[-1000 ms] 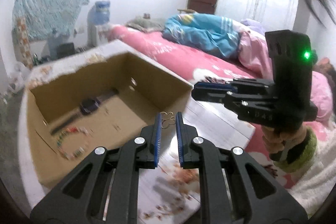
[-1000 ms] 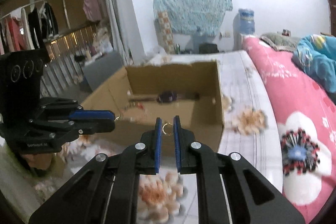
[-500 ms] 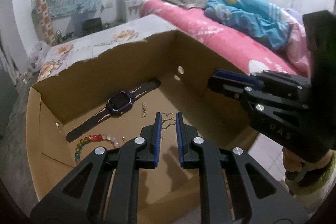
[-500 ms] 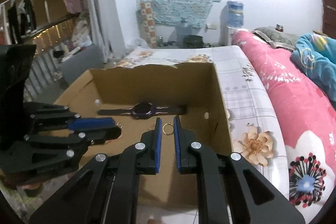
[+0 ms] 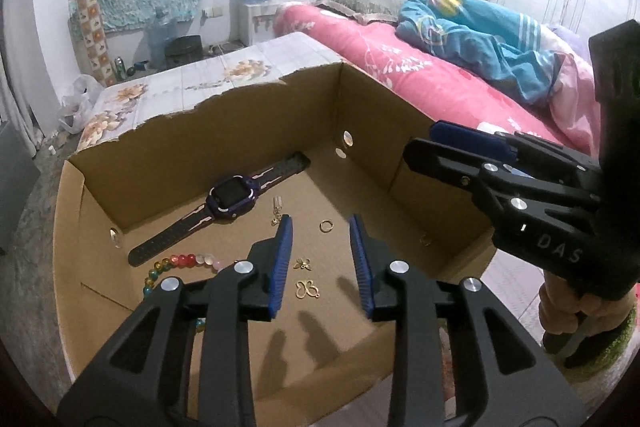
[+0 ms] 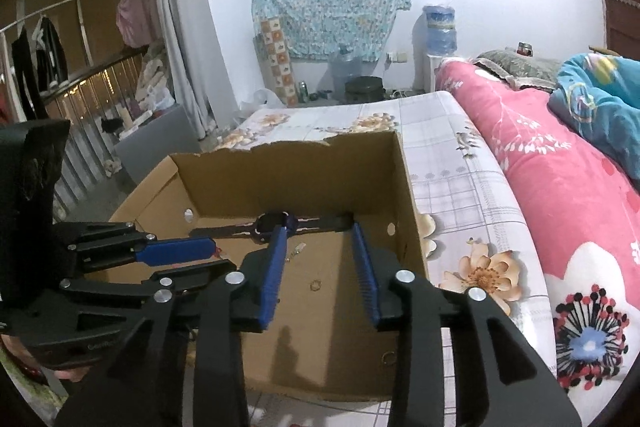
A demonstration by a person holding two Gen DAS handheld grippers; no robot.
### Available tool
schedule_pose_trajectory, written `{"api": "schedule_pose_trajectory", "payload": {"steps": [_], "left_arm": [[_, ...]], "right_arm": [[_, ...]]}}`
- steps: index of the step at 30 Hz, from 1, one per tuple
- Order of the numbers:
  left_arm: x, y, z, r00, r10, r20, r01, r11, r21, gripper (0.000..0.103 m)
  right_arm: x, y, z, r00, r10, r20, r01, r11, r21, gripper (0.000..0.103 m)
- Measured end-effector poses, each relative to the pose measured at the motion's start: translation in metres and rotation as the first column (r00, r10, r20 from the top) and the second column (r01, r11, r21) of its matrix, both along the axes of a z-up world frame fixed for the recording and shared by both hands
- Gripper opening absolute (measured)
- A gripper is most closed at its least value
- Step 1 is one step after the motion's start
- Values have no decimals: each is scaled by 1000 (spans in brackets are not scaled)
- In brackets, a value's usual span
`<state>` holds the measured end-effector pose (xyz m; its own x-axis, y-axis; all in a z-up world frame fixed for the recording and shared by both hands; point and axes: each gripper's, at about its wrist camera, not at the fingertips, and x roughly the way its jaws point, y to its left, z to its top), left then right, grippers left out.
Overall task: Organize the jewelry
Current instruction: 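Withdraw both open tools from the box toward the pink bead bracelet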
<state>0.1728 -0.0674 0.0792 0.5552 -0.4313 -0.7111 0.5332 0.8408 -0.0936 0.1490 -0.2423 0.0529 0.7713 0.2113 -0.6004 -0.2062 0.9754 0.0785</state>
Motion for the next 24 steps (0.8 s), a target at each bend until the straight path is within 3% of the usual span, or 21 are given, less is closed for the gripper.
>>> {"api": "schedule_pose_trajectory", "payload": {"steps": [3, 16, 24], "left_arm": [[-3, 3, 3, 1000, 4, 10, -4, 1000, -4, 38], [-17, 15, 14, 999, 18, 48, -17, 1000, -26, 60], [-23, 22, 17, 998, 26, 60, -23, 999, -41, 65]], "right_arm": [[-2, -2, 2, 1000, 6, 4, -6, 1000, 20, 42], [-8, -11, 8, 1000, 23, 10, -24, 995, 101, 50], [-11, -10, 10, 999, 36, 13, -37, 992, 119, 52]]}}
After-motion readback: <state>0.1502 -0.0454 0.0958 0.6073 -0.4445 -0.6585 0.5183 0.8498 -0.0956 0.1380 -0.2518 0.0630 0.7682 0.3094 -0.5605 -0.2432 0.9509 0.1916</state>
